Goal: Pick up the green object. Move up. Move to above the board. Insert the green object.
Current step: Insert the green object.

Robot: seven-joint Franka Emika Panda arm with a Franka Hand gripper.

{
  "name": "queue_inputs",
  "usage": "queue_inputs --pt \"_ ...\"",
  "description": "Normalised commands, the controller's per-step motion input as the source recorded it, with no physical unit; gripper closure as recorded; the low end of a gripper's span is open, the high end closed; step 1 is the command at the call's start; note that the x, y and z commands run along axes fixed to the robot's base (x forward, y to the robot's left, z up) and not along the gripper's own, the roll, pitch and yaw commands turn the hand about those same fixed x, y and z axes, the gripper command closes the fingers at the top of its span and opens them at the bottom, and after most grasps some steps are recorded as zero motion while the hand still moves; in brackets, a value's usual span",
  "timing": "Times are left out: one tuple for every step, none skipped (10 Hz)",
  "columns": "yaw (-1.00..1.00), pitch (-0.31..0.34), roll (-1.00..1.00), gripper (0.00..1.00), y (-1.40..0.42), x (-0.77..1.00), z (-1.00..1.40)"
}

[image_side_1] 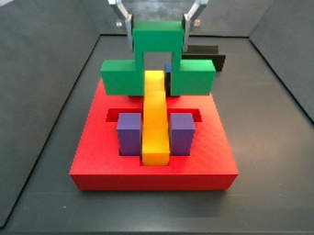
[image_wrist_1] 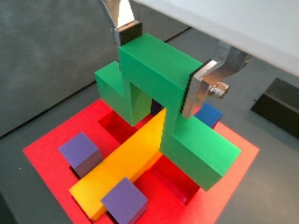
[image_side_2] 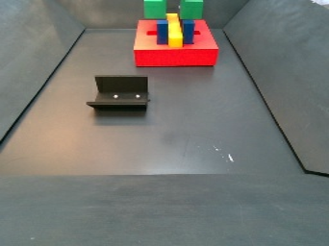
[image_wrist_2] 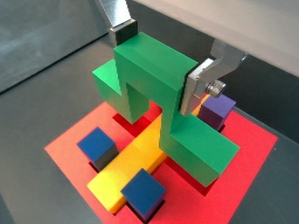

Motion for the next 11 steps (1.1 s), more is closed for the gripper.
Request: queue_inputs --pt "0.00 -0.004 0.04 1.00 -0.07 0.00 -0.24" --pt "0.00 -0.006 0.04 1.00 -0.09 -0.03 -0.22" --pt "0.00 -0.014 0.04 1.00 -0.09 0.00 -0.22" --pt "0.00 0.000 0.11 1.00 -0.12 0.00 -0.17" --pt "0.00 -0.004 0.09 1.00 -0.10 0.00 -0.17" --pt "0.00 -0.001 0.09 1.00 -0.06 0.00 -0.13" --pt "0.00 -0.009 0.08 1.00 -0.02 0.00 -0.12" --pt "0.00 -0.011 0.09 1.00 -0.01 0.00 -0.16" --pt "0.00 -0.017 0.10 1.00 0.00 0.00 -0.19" --pt "0.00 -0.026 0.09 1.00 0.00 0.00 -0.21" --pt "0.00 -0.043 0.06 1.00 0.00 0.06 -0.21"
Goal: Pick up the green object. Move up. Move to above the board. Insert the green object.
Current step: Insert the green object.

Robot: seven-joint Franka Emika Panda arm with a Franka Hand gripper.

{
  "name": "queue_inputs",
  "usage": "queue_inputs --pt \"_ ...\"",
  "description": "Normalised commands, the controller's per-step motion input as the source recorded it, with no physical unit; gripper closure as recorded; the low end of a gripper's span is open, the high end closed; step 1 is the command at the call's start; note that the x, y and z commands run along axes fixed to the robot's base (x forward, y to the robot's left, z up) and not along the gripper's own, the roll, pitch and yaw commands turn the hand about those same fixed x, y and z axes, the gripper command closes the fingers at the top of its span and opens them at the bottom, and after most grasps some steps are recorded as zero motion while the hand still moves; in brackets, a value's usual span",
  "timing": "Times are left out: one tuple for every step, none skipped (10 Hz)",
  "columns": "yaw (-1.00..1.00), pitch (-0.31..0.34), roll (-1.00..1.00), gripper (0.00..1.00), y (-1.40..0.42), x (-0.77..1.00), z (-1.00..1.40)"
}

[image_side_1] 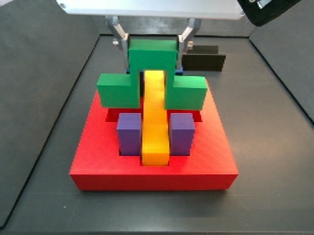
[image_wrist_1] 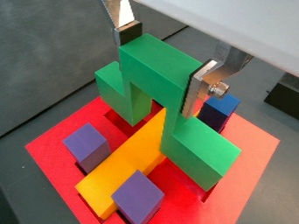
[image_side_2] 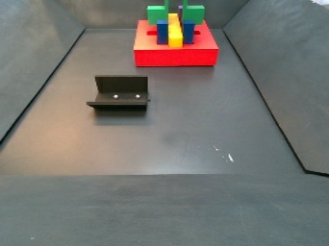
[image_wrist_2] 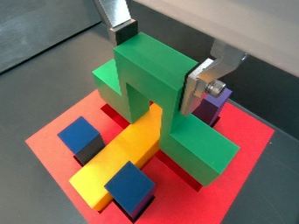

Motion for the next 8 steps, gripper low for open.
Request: queue_inputs --pt "0.00 -0.060 0.01 1.00 0.00 0.12 -0.15" --pt "0.00 -0.063 0.00 1.00 0.00 0.11 -0.15" --pt "0.00 -0.056 0.00 1.00 0.00 0.09 -0.14" --pt "0.00 -0.056 0.00 1.00 0.00 0.10 -0.10" --pt "0.00 -0.056 0.00 1.00 0.00 0.09 -0.08" --pt "0.00 -0.057 0.00 1.00 0.00 0.05 -0.08" --pt "0.00 -0.043 0.02 1.00 0.00 0.01 -0.10" --pt "0.00 -0.026 0.04 1.00 0.00 0.03 -0.06"
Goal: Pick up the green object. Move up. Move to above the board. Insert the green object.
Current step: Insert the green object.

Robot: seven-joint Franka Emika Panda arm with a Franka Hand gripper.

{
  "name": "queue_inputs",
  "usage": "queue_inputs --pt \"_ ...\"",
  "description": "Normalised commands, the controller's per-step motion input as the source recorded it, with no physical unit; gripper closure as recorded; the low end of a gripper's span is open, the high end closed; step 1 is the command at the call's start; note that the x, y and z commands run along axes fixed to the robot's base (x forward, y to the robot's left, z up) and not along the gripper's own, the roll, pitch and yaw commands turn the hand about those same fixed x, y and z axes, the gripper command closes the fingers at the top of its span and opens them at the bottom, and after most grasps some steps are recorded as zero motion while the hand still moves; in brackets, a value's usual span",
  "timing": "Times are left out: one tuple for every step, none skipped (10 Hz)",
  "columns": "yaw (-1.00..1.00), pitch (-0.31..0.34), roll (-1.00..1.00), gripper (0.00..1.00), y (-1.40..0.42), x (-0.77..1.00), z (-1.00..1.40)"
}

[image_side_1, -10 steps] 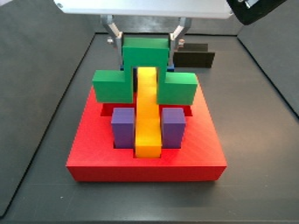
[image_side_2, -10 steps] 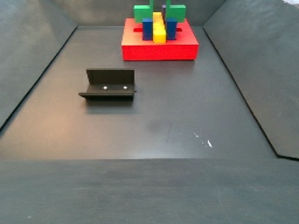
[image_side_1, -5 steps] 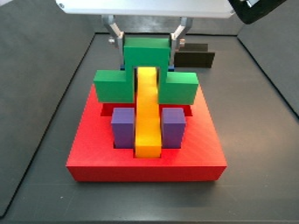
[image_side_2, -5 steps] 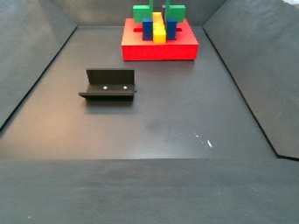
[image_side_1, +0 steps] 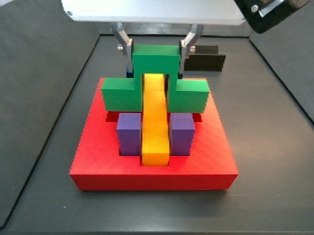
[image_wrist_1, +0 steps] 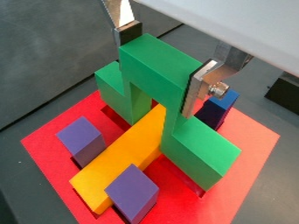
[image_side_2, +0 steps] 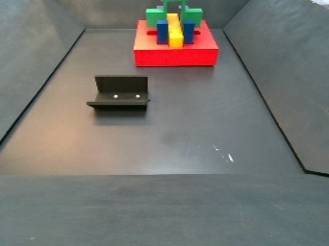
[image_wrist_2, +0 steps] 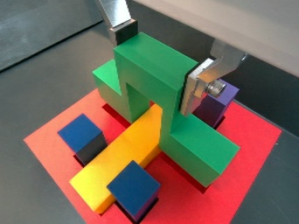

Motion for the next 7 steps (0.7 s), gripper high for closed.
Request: queue_inputs --pt "0.00 0.000 0.13 1.00 0.01 0.09 -0.11" --pt "0.00 0.000 0.19 1.00 0.04 0.09 -0.11" --pt "0.00 0.000 0.19 1.00 0.00 0.09 -0.10" --pt "0.00 0.000 0.17 1.00 0.00 0.07 -0.10" --pt "0.00 0.000 0.05 1.00 -0.06 0.00 -0.08" --pt "0.00 -0.016 0.01 1.00 -0.04 0.00 -0.12" --pt "0.00 -0.016 0.03 1.00 -0.03 0.00 -0.15"
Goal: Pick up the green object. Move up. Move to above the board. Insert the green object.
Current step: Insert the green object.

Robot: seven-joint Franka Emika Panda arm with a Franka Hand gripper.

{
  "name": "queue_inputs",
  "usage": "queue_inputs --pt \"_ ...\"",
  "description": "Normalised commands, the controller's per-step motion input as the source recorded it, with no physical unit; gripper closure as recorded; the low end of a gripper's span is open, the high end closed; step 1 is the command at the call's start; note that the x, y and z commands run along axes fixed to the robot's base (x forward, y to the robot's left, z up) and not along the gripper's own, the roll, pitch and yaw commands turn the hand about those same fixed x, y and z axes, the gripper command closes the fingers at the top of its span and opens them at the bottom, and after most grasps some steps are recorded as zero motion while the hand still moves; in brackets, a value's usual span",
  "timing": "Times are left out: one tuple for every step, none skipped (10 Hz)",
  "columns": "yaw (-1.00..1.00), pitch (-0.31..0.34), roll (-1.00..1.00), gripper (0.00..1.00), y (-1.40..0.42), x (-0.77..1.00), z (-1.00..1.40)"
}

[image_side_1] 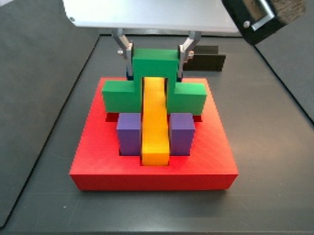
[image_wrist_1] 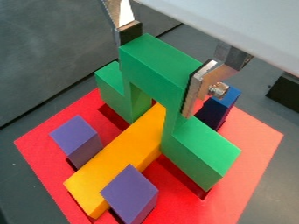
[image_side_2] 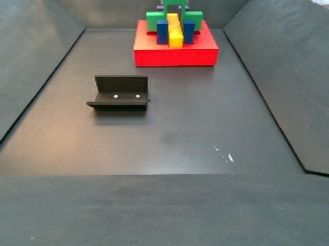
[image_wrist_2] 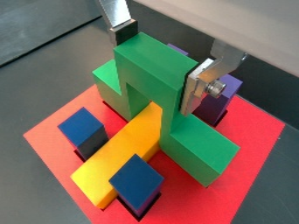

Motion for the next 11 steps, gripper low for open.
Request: queue_inputs --pt "0.00 -0.014 0.06 1.00 -0.03 0.01 -0.19" --pt "0.00 -0.010 0.07 1.00 0.00 0.02 -0.20" --pt "0.00 0.000 0.09 1.00 -0.06 0.06 -0.16" --pt "0.00 0.000 0.11 1.00 -0.11 0.14 -0.13" --pt "0.00 0.000 0.12 1.00 -0.11 0.15 -0.11" --pt "0.00 0.000 0.09 1.00 -0.11 0.16 -0.10" --pt "0.00 0.000 0.08 1.00 -0.04 0.16 -0.14" --pt "0.00 0.000 0.14 1.00 0.00 0.17 -0.23" --pt "0.00 0.000 0.16 1.00 0.00 0.19 -0.25" --pt "0.00 0.000 0.16 1.00 0.01 0.17 -0.25" --pt "0.00 0.000 0.15 1.00 0.00 0.13 -0.26"
